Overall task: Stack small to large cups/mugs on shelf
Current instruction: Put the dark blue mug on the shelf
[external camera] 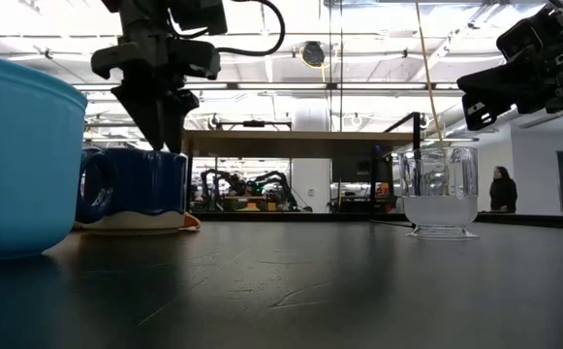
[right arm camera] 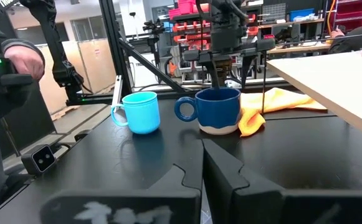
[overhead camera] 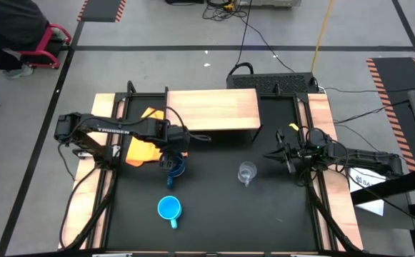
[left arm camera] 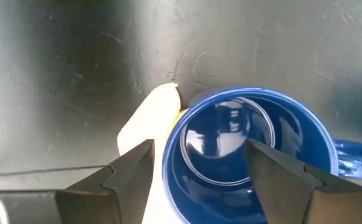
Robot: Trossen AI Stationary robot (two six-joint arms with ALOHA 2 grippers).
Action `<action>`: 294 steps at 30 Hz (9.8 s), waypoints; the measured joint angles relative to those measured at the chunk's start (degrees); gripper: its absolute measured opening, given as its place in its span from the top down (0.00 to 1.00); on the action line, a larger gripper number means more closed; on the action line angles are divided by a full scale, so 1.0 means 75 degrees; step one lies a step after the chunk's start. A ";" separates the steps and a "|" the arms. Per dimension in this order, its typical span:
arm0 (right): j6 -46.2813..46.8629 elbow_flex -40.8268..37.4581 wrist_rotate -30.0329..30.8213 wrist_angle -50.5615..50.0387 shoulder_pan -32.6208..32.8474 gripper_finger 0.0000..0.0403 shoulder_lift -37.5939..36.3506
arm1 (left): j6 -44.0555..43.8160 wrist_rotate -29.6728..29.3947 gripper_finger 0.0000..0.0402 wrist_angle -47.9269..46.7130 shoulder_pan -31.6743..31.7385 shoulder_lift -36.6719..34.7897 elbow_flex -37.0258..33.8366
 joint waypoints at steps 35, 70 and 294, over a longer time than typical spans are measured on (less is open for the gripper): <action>0.0003 0.0000 0.0000 -0.0004 0.0000 1.00 -0.0003 | 0.0563 0.0333 0.38 0.0435 0.0135 0.0028 -0.0508; 0.0003 0.0000 0.0000 -0.0003 0.0000 1.00 -0.0003 | 0.0851 0.0556 0.98 0.0527 0.0132 0.0140 -0.0478; -0.0058 0.0000 0.0003 -0.0012 0.0000 1.00 -0.0002 | 0.0802 0.0249 0.98 0.0582 0.3760 -0.1804 0.3324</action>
